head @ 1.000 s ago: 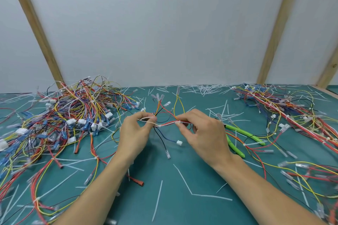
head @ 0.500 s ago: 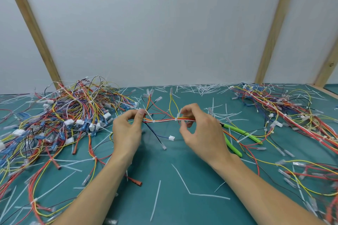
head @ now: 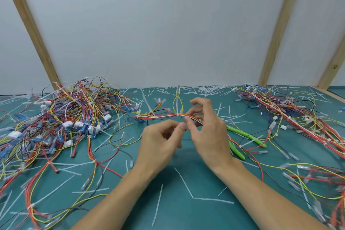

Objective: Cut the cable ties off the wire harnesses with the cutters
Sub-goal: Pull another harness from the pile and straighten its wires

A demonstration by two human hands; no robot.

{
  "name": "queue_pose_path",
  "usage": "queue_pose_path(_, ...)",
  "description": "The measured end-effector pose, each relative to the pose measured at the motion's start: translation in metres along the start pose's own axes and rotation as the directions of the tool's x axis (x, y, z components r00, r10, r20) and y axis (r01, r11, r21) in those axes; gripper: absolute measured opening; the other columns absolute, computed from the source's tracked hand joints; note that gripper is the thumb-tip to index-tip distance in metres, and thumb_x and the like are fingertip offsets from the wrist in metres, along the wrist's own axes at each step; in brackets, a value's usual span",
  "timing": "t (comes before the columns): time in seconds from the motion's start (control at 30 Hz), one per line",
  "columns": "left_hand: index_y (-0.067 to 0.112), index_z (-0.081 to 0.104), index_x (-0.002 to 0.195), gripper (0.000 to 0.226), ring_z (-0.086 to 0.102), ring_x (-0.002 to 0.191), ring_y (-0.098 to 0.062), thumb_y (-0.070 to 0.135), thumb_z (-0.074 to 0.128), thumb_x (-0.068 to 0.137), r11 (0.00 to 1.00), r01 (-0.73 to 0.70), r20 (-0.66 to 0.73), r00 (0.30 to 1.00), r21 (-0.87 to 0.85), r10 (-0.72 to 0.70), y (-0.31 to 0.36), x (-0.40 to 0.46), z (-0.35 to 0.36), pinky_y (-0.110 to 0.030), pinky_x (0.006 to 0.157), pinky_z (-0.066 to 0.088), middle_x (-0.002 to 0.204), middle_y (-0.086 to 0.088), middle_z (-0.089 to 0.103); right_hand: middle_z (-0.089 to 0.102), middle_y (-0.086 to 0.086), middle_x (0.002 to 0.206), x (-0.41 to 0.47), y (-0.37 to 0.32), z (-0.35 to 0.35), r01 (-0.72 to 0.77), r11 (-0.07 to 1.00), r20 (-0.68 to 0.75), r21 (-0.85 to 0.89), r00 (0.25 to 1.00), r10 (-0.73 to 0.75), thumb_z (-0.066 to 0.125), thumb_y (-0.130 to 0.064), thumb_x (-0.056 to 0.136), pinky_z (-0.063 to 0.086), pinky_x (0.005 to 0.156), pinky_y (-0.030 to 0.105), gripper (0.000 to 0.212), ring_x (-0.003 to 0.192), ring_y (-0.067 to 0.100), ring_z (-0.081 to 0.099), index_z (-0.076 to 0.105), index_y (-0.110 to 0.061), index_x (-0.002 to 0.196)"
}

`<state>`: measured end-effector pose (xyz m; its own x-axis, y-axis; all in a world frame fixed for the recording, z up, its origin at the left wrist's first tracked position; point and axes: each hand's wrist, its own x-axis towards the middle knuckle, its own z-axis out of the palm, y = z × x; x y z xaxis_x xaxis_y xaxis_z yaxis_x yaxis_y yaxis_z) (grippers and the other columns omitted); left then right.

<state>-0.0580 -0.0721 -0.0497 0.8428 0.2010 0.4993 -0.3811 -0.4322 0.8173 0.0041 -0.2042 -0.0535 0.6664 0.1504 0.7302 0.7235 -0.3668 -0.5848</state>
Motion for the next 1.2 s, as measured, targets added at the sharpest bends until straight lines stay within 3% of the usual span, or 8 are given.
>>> queue_pose_path(0.07,0.023,0.075,0.081,0.023,0.052,0.042,-0.018,0.033,0.063,0.098,0.995,0.089,0.067,0.994,-0.032,-0.087,-0.004,0.001,0.002,-0.025,0.046,0.041,0.058,-0.004,0.066,0.065,-0.018,0.093,-0.002,-0.003,0.001,0.037,0.999,0.012,0.008,0.999,-0.037,0.074,-0.009,0.091,0.055,0.076,0.034,0.044,0.084,0.004,0.068,0.05,-0.026,0.124)
queue_pose_path(0.2,0.02,0.075,0.078,0.026,0.054,0.046,-0.018,0.038,0.066,0.095,0.941,0.259,-0.018,0.963,-0.22,-0.269,-0.004,0.007,-0.005,-0.021,0.039,0.034,0.065,-0.004,0.069,0.067,-0.021,0.095,-0.005,-0.01,0.004,0.102,0.992,0.019,-0.076,0.995,-0.101,0.077,-0.016,0.088,0.054,0.073,0.031,0.049,0.086,0.003,0.065,0.048,-0.029,0.124)
queue_pose_path(0.47,0.011,0.075,0.088,0.019,0.076,0.072,-0.019,0.027,0.067,0.096,0.846,0.359,-0.073,0.905,-0.394,-0.418,-0.001,0.01,-0.009,-0.026,0.042,0.051,0.08,-0.006,0.076,0.073,-0.021,0.105,-0.005,-0.013,0.002,0.15,0.988,0.078,-0.019,0.986,-0.148,0.078,-0.017,0.087,0.053,0.087,0.025,0.054,0.108,-0.001,0.068,0.048,-0.032,0.129)
queue_pose_path(0.57,0.007,0.072,0.091,0.017,0.077,0.079,-0.021,0.02,0.063,0.097,0.817,0.372,-0.106,0.882,-0.441,-0.458,-0.002,0.014,-0.015,-0.026,0.046,0.054,0.083,-0.008,0.077,0.073,-0.018,0.102,-0.004,-0.012,0.001,0.14,0.99,0.005,0.034,0.99,-0.14,0.074,-0.012,0.088,0.054,0.084,0.021,0.049,0.096,0.001,0.069,0.05,-0.029,0.126)
queue_pose_path(0.7,0.008,0.068,0.087,0.016,0.077,0.082,-0.021,0.017,0.061,0.099,0.79,0.35,-0.123,0.876,-0.504,-0.467,-0.005,0.019,-0.024,-0.024,0.052,0.055,0.082,-0.007,0.077,0.066,-0.013,0.091,0.0,-0.005,-0.006,0.133,0.991,-0.113,-0.006,0.985,-0.132,0.066,-0.008,0.082,0.051,0.074,0.027,0.034,0.087,0.009,0.065,0.054,-0.021,0.111)
queue_pose_path(0.93,0.01,0.068,0.093,0.015,0.073,0.078,-0.017,0.015,0.056,0.101,0.732,0.313,-0.083,0.89,-0.605,-0.449,-0.013,0.024,-0.031,-0.026,0.061,0.057,0.078,-0.004,0.071,0.065,-0.016,0.091,-0.002,0.003,-0.008,-0.066,0.98,0.178,-0.189,0.979,0.1,0.065,-0.026,0.083,0.051,0.079,0.037,0.016,0.09,0.009,0.062,0.056,-0.028,0.097)
queue_pose_path(1.03,0.011,0.071,0.098,0.018,0.069,0.072,-0.014,0.012,0.053,0.102,0.728,0.288,-0.093,0.896,-0.622,-0.434,-0.015,0.026,-0.033,-0.026,0.064,0.058,0.074,-0.001,0.068,0.072,-0.016,0.083,0.0,0.006,-0.009,-0.042,0.981,0.271,-0.188,0.958,0.093,0.068,-0.032,0.091,0.054,0.079,0.037,0.004,0.081,0.01,0.068,0.068,-0.028,0.092)
queue_pose_path(1.2,0.01,0.069,0.11,0.02,0.064,0.071,-0.011,0.012,0.05,0.103,0.717,0.268,-0.122,0.889,-0.643,-0.441,-0.018,0.027,-0.037,-0.026,0.065,0.058,0.074,0.002,0.064,0.071,-0.014,0.075,0.0,-0.001,-0.008,-0.039,0.997,0.36,-0.068,0.931,0.061,0.056,-0.037,0.098,0.054,0.075,0.04,0.018,0.074,0.009,0.067,0.072,-0.029,0.095)
